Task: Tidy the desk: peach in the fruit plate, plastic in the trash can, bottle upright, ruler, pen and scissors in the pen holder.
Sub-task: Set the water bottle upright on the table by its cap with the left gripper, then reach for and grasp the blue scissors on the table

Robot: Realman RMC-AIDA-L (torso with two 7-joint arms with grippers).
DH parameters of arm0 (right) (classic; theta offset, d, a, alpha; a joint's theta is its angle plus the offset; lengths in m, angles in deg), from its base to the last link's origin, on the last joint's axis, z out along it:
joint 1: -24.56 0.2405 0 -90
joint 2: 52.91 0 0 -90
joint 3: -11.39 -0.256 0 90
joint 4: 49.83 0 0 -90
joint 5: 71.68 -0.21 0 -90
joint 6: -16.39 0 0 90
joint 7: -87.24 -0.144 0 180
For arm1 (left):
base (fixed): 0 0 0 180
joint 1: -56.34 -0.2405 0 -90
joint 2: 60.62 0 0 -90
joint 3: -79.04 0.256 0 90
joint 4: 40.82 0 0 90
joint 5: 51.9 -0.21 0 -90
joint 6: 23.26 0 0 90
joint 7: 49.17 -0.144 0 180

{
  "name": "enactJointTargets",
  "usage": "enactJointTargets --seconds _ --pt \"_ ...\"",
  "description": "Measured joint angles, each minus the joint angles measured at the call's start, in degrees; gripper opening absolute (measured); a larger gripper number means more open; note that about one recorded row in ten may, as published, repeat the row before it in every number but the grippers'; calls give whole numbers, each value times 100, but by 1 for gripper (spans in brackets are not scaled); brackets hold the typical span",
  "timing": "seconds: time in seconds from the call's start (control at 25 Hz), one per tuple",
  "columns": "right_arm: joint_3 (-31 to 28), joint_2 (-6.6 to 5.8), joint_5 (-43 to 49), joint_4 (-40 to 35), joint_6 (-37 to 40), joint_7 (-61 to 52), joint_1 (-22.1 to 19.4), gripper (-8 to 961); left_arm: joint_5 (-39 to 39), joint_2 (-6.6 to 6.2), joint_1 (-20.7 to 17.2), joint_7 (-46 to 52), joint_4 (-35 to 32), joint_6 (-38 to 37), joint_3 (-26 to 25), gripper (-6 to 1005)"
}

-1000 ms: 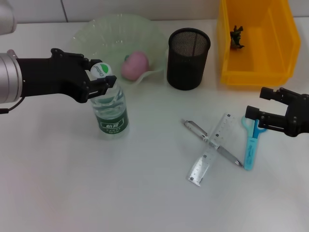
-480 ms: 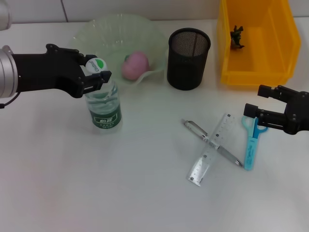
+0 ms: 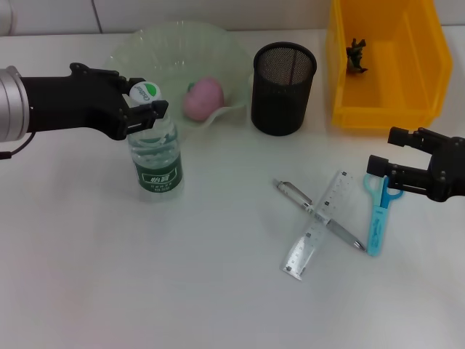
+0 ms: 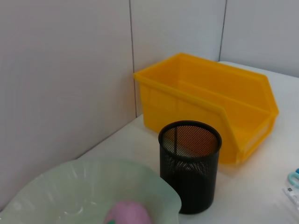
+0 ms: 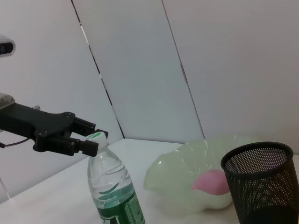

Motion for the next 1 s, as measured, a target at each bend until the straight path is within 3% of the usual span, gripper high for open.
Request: enactJointTargets --seconds 0.32,0.6,0.72,0.8,0.88,0.96,1.0 --pt "0 -3 24 1 0 -70 4 840 83 8 57 -21 35 194 -57 474" --pt "-65 -4 15 -143 125 -222 -18 840 154 17 60 -100 -419 221 -422 650" --pt "-251 -3 6 -384 229 -696 -40 839 901 22 -220 -395 -539 330 -570 739" --pt "-414 -26 44 -639 423 -1160 -46 839 1972 14 -548 -1109 -349 205 -486 802" --pt "-575 -54 131 -1027 692 -1699 -39 839 3393 12 -884 -2537 234 -321 -215 834" --pt "-655 -90 226 -1457 914 -2214 -25 839 4143 10 -966 -3508 849 -839 -68 834" --pt "-665 -110 326 -1720 1012 -2560 -12 839 4143 10 -966 -3508 849 -839 -68 834"
